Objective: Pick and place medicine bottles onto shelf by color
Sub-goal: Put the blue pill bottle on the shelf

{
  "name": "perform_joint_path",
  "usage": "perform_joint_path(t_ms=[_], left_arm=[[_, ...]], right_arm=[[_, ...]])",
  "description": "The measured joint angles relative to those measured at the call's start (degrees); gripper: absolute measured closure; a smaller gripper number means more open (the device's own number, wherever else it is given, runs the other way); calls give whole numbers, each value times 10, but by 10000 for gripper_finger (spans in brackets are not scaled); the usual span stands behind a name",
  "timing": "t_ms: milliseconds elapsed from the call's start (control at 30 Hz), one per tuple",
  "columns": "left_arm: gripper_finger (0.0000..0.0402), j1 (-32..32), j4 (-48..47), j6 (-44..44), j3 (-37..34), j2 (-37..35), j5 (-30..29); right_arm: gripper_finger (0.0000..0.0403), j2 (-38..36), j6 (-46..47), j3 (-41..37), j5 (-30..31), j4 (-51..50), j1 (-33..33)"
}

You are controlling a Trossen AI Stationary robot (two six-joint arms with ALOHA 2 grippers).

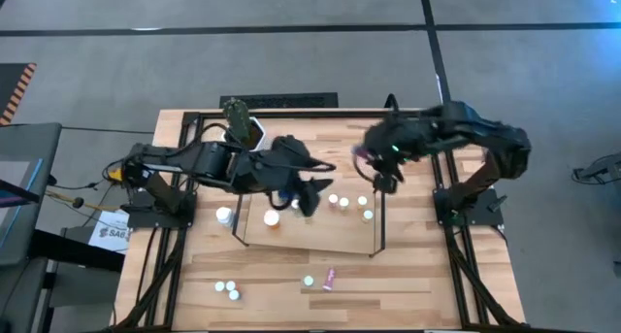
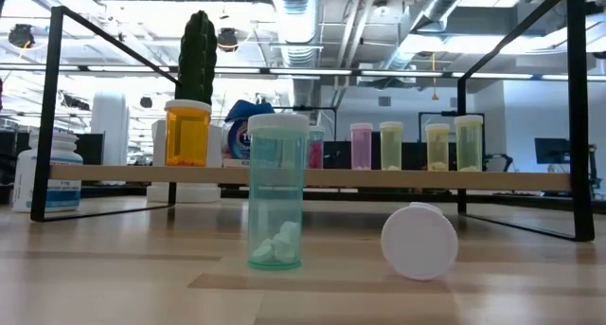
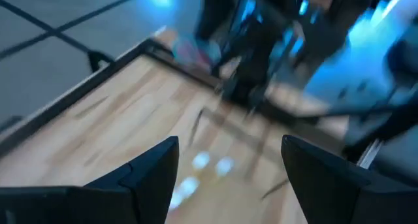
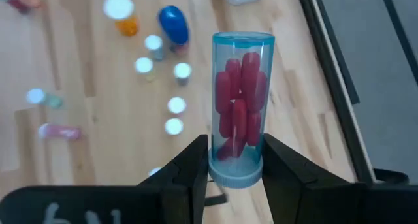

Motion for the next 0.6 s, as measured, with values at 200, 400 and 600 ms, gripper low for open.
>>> perform_joint_path(t_ms=[200, 400, 600], left_arm=[[145, -4, 134, -76, 0, 33, 15], [145, -10, 191, -157, 0, 62, 26], [145, -9, 200, -269, 2, 93, 60]], right_arm=[[270, -49, 59, -30, 30, -2, 108], [269, -68, 85, -72, 67, -2, 190], [268, -41, 71, -86, 65, -1, 209]])
